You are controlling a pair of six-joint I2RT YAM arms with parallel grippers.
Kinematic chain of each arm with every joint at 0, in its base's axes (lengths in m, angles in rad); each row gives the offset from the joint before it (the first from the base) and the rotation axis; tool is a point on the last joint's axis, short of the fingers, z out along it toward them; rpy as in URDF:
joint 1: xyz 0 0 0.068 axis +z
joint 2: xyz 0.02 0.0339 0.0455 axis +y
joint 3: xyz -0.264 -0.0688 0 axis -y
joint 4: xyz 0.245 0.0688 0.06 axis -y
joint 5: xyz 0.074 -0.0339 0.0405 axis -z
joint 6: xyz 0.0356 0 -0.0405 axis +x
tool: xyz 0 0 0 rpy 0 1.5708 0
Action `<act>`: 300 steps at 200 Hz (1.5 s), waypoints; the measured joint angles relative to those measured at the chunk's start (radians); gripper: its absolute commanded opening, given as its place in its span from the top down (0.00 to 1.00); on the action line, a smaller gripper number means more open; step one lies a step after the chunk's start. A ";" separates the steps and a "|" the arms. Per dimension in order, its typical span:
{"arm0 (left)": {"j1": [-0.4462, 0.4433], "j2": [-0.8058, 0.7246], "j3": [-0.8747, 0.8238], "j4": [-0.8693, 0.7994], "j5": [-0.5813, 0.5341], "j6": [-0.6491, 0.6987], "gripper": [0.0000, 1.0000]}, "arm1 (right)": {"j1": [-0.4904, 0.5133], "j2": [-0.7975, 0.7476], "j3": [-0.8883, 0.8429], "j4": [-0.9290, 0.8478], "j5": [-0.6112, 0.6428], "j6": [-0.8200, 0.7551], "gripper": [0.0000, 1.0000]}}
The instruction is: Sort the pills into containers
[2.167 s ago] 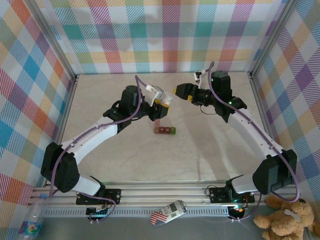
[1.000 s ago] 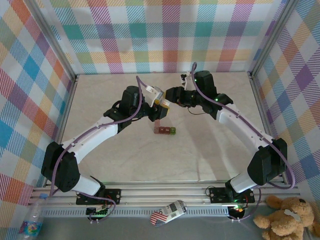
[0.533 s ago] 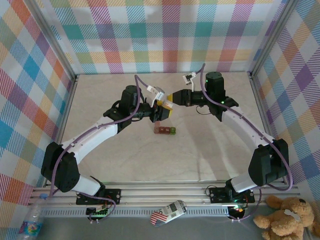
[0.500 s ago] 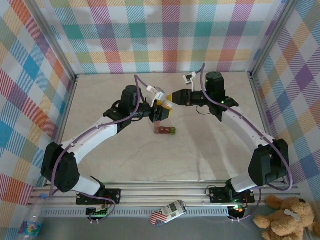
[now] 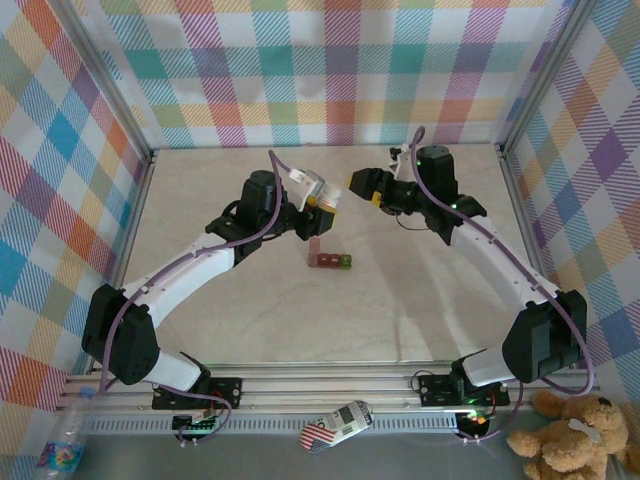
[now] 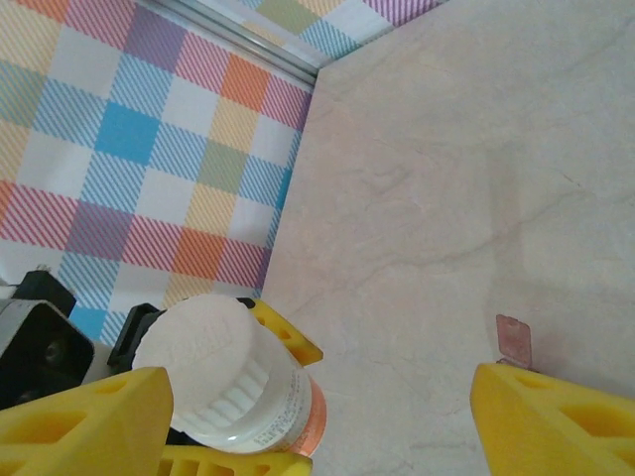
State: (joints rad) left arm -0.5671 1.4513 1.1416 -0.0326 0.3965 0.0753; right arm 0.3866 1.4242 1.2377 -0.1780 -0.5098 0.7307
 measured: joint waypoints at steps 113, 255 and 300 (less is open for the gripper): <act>0.000 0.000 0.000 -0.008 -0.006 0.004 1.00 | 0.081 0.088 0.100 -0.019 0.043 0.018 0.26; 0.000 0.001 0.000 -0.020 -0.005 0.004 1.00 | 0.112 0.119 0.135 -0.023 0.028 -0.009 0.53; 0.000 0.001 0.000 -0.026 0.020 0.004 1.00 | 0.069 0.114 0.080 0.065 -0.100 -0.137 0.52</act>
State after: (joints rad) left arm -0.5674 1.4521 1.1416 -0.0582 0.4168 0.0792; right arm 0.4561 1.5383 1.3178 -0.1127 -0.6102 0.5941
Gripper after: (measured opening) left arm 0.443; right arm 0.476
